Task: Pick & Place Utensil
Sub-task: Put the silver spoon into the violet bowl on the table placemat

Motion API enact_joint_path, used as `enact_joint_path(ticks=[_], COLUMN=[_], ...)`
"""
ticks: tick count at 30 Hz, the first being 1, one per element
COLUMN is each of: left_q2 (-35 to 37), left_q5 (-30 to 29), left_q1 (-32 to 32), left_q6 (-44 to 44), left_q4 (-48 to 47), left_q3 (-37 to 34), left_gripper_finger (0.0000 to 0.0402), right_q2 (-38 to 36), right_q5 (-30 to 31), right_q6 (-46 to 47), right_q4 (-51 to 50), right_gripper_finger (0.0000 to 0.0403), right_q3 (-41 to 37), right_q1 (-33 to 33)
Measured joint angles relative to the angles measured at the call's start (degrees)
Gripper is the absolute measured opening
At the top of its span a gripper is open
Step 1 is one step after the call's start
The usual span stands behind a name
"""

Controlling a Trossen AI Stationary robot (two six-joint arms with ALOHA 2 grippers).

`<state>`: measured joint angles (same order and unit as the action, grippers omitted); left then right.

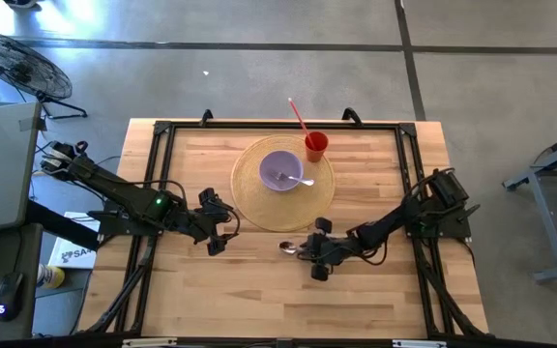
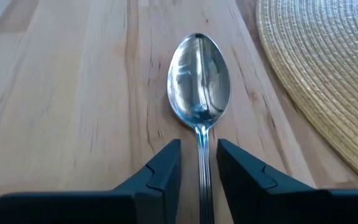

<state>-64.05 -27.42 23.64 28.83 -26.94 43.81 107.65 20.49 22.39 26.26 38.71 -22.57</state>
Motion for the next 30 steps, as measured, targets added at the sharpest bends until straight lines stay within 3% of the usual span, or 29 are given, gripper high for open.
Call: enact_joint_path(ticks=[9, 14, 30], left_q2=[0.00, 0.01, 0.02], left_q5=[0.00, 0.00, 0.00], left_q1=[0.02, 0.02, 0.01], left_q6=[-0.01, -0.01, 0.00], left_q4=[0.05, 0.01, 0.00], left_q3=[0.00, 0.00, 0.00], left_gripper_finger=[0.0378, 0.0378, 0.0378], right_q2=[0.12, -0.27, -4.52], right_q5=[-0.27, -1.44, -3.45], right_q6=[-0.03, 0.02, -8.41], right_q4=[0.10, -1.81, -43.53], right_gripper_finger=[0.0019, 0.0022, 0.0019], right_q3=[0.01, 0.78, 26.45], right_q1=[0.12, 1.15, 7.49])
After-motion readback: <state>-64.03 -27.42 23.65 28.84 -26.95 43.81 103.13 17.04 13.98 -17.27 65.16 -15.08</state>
